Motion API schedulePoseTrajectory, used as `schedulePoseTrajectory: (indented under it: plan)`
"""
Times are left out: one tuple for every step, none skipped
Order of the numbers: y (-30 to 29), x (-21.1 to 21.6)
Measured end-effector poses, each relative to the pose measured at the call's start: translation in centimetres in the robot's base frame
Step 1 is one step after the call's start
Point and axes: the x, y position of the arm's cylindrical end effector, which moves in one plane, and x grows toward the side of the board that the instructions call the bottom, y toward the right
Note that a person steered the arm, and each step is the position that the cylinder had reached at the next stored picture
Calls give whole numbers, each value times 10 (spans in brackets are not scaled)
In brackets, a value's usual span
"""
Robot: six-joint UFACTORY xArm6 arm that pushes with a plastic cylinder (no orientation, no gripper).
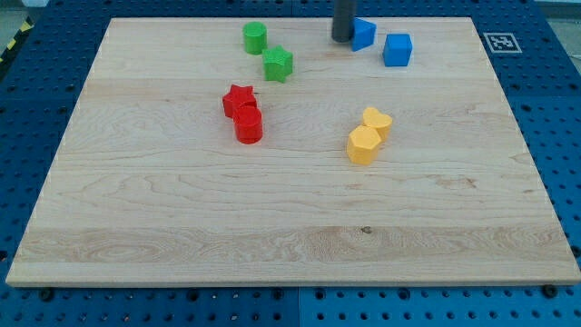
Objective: Place your arm below the green star
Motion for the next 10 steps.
schedulePoseTrajectory:
  plan:
    - [36,0]
    - [52,0]
    - [50,0]
    - [13,4]
    - [-30,20]
    - [-32,51]
    - [-49,100]
    - [-85,121]
    - [-88,117]
    - [-116,111]
